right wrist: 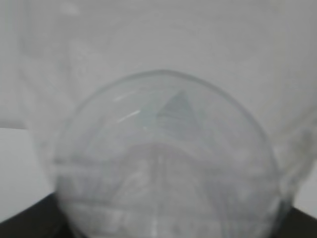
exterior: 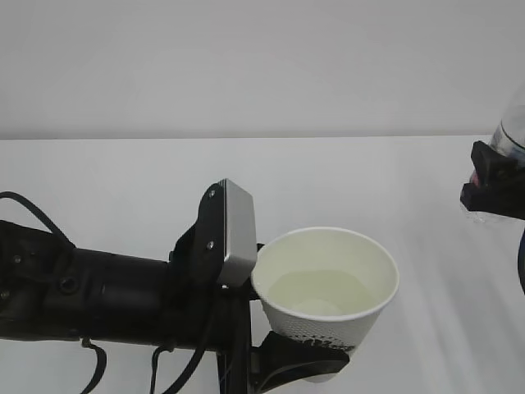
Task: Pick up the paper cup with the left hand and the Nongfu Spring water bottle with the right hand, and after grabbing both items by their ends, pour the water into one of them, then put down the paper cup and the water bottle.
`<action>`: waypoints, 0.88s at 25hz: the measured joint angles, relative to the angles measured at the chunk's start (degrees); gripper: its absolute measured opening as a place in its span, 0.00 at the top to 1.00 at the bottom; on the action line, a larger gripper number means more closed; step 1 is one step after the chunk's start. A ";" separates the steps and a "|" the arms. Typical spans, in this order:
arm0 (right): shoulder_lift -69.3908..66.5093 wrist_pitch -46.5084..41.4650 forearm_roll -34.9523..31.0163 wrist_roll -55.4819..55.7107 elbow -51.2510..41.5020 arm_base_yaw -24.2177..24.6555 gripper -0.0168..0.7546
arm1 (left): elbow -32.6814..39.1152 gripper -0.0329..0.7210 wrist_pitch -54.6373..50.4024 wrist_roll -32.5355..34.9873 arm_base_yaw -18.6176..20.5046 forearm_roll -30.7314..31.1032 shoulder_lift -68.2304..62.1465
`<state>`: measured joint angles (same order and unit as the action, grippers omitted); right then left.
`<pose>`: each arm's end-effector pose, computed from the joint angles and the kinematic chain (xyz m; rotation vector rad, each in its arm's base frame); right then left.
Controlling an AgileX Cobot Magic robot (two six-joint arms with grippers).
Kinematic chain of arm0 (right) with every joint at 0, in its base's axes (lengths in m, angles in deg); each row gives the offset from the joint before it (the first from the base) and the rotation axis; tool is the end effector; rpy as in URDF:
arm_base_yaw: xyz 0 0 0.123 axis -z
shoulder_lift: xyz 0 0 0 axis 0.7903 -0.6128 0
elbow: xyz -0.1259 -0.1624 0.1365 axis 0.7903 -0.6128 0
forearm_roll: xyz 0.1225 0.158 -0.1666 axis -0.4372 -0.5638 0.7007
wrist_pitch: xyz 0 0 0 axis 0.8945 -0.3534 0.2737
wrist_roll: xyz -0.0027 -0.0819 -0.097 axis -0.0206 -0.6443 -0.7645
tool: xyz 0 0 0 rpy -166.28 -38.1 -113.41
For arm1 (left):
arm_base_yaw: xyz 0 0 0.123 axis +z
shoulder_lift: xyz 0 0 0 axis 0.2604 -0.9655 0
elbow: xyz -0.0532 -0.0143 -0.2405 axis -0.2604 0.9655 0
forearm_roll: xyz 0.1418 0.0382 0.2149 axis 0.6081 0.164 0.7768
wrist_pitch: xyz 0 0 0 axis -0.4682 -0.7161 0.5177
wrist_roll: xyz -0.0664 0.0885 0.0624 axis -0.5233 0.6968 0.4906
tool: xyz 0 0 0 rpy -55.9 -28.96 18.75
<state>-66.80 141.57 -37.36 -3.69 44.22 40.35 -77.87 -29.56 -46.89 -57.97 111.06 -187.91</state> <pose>0.2877 0.0315 0.1200 -0.0751 1.6877 -0.0967 0.1855 -0.2824 0.1005 1.3719 1.5039 -0.9846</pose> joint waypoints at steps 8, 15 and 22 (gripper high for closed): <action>-4.35 0.00 0.00 -0.27 2.32 0.00 0.38 | 0.00 0.30 0.00 0.00 0.00 0.00 0.00; -8.33 0.00 0.00 -0.27 5.21 0.00 0.38 | 0.00 0.30 0.00 0.00 0.00 0.00 0.00; -12.18 0.00 0.69 -0.41 9.02 0.00 0.38 | 0.00 0.30 0.00 0.00 0.00 -0.11 0.00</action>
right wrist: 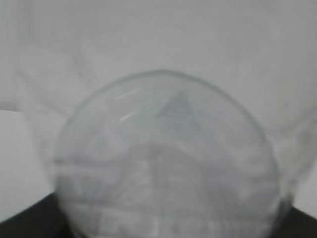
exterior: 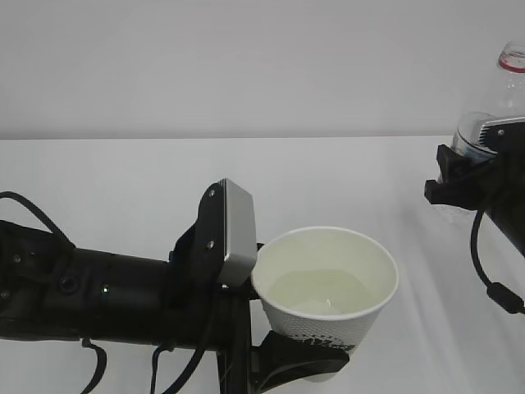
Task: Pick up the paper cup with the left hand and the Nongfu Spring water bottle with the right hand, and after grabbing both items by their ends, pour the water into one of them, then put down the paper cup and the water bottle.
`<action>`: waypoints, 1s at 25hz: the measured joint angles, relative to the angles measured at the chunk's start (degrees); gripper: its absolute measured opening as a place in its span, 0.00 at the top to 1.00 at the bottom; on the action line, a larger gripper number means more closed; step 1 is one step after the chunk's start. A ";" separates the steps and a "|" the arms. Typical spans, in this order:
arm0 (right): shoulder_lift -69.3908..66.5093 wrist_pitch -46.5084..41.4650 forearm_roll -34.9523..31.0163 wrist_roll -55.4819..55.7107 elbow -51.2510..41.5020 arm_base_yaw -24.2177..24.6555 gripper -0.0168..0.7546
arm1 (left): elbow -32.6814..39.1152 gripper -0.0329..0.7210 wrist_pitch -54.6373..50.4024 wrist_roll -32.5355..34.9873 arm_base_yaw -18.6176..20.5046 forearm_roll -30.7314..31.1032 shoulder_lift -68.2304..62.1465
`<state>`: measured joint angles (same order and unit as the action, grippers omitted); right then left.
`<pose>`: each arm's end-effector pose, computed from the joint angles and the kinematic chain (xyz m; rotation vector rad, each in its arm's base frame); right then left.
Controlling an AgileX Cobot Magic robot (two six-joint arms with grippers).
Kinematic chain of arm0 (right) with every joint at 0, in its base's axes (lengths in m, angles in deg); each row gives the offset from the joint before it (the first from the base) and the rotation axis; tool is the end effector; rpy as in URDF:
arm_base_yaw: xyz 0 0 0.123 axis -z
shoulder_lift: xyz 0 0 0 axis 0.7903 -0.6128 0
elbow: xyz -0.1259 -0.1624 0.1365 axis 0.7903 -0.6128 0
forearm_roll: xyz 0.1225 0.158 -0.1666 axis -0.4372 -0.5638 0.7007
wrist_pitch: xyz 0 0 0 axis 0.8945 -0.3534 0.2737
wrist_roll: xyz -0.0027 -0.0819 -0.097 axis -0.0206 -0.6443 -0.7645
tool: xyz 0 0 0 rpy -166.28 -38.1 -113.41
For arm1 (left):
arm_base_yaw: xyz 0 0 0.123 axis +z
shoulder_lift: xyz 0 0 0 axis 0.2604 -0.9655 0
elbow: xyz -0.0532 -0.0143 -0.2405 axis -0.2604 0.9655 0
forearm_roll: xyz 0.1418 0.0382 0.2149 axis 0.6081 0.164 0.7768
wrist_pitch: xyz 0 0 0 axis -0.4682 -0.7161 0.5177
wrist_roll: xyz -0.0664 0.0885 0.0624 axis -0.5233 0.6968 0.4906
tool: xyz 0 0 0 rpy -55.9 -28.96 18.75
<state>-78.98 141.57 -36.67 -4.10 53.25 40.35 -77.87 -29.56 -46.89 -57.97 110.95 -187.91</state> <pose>0.3233 0.0403 0.0923 -0.1058 1.7390 -0.1055 0.1857 -0.2824 0.1005 1.3698 1.5048 -0.9846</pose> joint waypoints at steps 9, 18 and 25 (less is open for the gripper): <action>-4.73 -0.45 1.67 0.00 3.71 0.00 0.42 | 0.00 0.30 0.00 0.00 0.00 0.00 0.00; -8.60 -0.54 2.88 0.21 7.17 0.00 0.44 | 0.00 0.30 -0.34 0.00 0.00 -0.07 0.00; -11.89 -0.02 4.94 2.09 9.18 0.00 0.44 | 0.00 0.30 -0.77 0.00 0.00 -0.72 0.00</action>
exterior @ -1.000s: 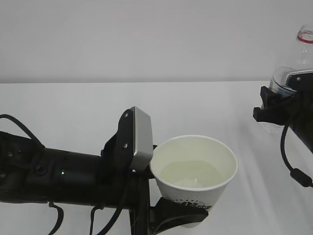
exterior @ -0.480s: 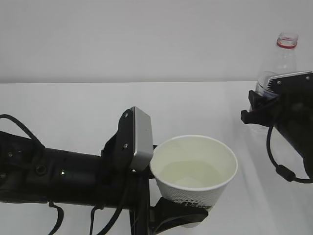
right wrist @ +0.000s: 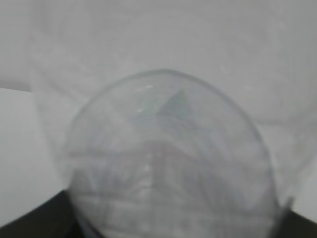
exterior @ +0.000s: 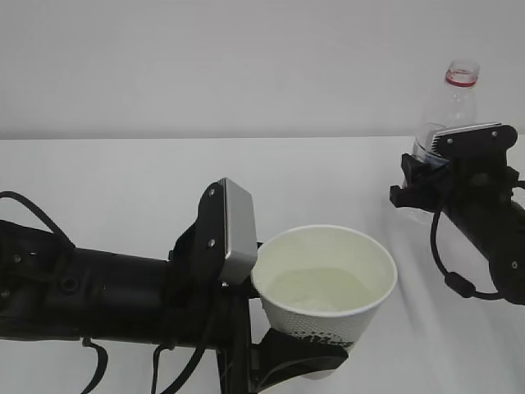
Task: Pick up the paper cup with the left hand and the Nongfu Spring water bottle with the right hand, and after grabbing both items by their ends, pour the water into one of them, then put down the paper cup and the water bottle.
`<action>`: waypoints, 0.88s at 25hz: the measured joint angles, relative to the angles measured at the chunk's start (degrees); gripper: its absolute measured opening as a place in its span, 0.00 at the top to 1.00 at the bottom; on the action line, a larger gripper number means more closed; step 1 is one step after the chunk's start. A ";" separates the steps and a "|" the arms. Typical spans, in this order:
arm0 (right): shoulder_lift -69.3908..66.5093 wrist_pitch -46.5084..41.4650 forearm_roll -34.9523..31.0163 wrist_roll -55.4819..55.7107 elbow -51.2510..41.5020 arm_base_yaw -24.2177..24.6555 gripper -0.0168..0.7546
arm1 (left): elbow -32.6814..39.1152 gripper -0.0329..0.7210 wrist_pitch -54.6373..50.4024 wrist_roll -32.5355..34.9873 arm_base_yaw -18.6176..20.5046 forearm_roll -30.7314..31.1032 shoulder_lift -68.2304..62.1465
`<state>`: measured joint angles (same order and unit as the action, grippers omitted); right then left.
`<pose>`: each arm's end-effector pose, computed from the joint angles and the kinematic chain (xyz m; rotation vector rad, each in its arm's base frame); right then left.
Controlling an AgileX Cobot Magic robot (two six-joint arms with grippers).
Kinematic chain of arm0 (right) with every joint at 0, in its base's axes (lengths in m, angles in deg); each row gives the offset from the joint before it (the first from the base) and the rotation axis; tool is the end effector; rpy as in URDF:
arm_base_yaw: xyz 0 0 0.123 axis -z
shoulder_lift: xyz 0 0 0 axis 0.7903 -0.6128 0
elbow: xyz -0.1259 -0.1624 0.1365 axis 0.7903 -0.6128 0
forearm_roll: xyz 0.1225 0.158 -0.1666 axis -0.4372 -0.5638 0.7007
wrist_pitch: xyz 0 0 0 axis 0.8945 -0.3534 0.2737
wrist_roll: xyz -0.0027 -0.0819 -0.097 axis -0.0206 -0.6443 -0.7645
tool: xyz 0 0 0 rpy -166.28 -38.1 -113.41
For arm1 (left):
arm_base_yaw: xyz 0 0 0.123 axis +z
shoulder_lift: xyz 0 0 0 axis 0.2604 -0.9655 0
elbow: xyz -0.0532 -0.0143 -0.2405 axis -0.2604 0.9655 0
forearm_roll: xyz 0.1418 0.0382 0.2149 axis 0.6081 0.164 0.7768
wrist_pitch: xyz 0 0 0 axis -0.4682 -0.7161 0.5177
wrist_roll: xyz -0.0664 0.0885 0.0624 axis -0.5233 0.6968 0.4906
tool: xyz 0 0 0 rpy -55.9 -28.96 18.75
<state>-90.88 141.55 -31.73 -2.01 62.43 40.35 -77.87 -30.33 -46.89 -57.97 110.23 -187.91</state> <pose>0.3549 0.0565 0.0577 -0.1745 1.7749 -0.0491 0.1875 -0.2819 0.0996 1.3594 1.5214 -0.9726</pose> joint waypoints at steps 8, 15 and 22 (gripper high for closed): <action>-3.37 2.17 0.00 0.13 0.81 0.00 0.44 | 0.00 0.30 -0.93 0.00 0.00 -0.13 0.00; -4.20 2.45 0.00 0.13 0.92 0.00 0.44 | 0.00 0.30 -1.07 0.00 0.00 -0.21 0.00; -4.20 2.50 0.00 1.38 0.92 0.00 0.28 | 0.00 0.30 -1.15 0.00 0.00 -0.21 0.00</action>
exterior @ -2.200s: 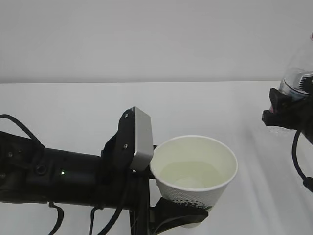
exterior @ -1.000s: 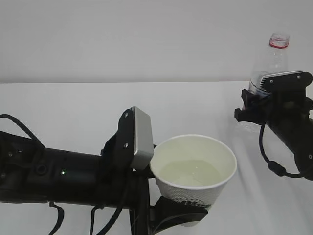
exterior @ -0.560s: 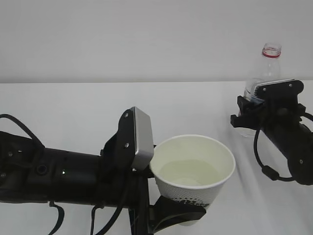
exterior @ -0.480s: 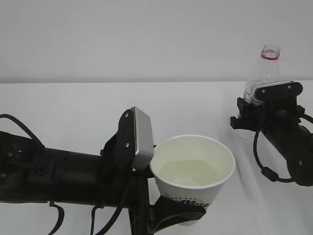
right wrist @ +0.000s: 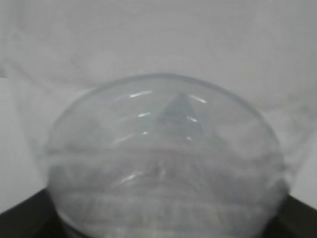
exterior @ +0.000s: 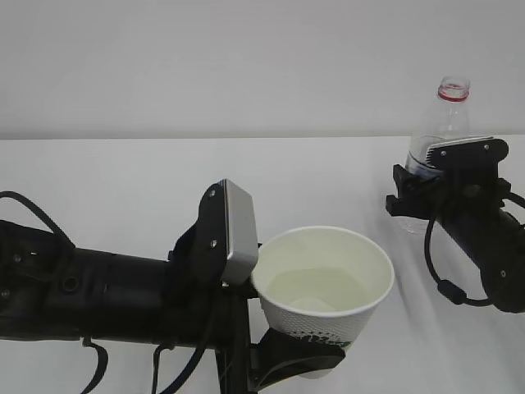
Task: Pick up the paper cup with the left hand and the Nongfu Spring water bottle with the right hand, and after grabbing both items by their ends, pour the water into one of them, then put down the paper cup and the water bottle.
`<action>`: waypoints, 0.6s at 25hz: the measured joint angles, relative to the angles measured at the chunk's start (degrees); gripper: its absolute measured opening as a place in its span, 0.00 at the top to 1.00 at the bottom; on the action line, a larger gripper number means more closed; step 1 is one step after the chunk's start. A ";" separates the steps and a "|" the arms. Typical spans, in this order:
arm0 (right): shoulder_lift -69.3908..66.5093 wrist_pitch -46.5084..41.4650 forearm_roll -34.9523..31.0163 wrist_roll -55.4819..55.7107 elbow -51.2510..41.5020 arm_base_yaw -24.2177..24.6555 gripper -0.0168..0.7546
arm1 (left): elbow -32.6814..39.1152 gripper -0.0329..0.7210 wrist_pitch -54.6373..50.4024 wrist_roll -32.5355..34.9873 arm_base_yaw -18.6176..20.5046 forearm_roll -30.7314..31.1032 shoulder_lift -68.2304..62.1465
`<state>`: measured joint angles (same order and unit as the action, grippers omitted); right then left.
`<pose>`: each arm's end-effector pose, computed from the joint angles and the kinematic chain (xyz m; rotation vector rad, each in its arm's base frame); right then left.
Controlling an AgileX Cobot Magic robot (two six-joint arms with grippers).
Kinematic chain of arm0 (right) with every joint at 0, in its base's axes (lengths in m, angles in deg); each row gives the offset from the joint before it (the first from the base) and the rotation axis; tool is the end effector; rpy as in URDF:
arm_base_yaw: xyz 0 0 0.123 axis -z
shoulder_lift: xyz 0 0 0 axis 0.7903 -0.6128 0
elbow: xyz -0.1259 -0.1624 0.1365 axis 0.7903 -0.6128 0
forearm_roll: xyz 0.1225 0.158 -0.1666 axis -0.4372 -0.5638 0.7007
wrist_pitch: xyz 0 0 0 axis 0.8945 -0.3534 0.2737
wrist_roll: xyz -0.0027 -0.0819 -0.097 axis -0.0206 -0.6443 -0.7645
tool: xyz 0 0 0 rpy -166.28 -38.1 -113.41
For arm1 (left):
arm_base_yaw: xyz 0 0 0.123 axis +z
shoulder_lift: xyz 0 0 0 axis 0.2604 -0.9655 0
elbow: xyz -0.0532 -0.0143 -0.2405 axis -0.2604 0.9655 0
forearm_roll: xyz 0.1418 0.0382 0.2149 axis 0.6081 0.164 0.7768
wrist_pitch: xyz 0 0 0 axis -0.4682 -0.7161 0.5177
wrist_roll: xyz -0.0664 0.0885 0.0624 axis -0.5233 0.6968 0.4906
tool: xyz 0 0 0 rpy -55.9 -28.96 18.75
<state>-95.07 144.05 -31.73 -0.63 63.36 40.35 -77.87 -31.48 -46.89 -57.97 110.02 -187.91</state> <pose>0.3551 0.0561 0.0403 -0.1588 1.7890 -0.0406 0.1889 -0.2810 0.0976 1.3609 1.5392 -0.9547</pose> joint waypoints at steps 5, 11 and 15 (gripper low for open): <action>0.00 1.34 0.00 1.07 0.11 0.00 0.20 | 0.00 0.30 0.00 0.00 0.00 0.00 0.00; 0.00 1.57 0.00 1.31 0.11 0.00 0.19 | 0.00 0.30 0.00 0.00 0.00 0.00 0.00; 0.00 1.68 0.00 1.40 0.11 0.00 0.19 | 0.00 0.30 0.00 0.00 0.00 0.00 0.00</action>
<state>-95.07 145.73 -31.73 0.77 63.47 40.35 -77.87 -31.48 -46.89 -57.97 110.02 -187.91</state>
